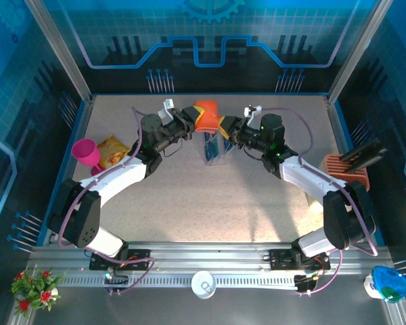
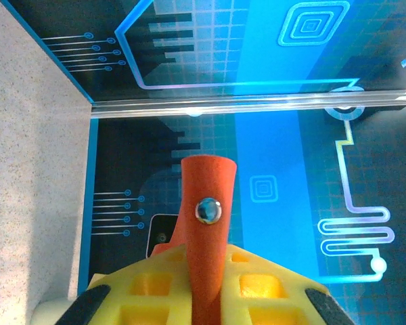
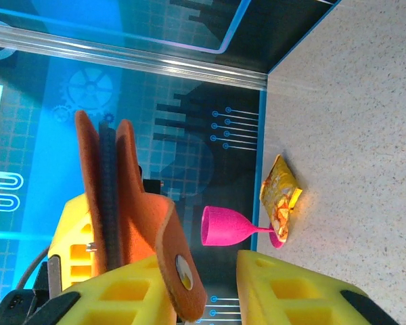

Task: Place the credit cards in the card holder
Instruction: Open the card holder at the center of the table.

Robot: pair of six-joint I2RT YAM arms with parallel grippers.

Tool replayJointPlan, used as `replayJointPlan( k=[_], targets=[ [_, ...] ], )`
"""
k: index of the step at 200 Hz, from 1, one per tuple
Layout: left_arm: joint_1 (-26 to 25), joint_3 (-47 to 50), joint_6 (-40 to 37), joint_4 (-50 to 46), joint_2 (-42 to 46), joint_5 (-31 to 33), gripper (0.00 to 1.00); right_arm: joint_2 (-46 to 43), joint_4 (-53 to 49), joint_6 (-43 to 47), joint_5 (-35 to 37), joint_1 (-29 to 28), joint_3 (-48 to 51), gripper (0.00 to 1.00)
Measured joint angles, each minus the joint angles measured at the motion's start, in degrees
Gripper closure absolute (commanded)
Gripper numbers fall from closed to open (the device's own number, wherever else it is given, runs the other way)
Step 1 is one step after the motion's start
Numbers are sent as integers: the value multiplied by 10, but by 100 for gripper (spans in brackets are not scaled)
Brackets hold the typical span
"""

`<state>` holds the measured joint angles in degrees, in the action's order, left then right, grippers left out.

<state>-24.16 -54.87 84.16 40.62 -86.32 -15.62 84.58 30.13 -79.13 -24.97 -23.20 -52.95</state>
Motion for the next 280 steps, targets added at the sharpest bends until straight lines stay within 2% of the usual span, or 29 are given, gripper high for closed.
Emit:
replayJointPlan(
  k=[150, 185, 221, 257, 280],
  targets=[
    [0, 0, 11, 14, 0, 11, 100, 40, 92, -61, -43, 4, 11, 72],
    [0, 0, 11, 19, 0, 15, 100, 53, 122, -80, -54, 4, 5, 68],
    [0, 0, 13, 22, -1, 15, 100, 63, 162, -104, -56, 4, 3, 67],
    [0, 0, 14, 22, -8, 19, 100, 73, 184, -120, -56, 4, -1, 68],
    [0, 0, 15, 22, -12, 19, 100, 80, 190, -126, -59, 4, -11, 77]
  ],
)
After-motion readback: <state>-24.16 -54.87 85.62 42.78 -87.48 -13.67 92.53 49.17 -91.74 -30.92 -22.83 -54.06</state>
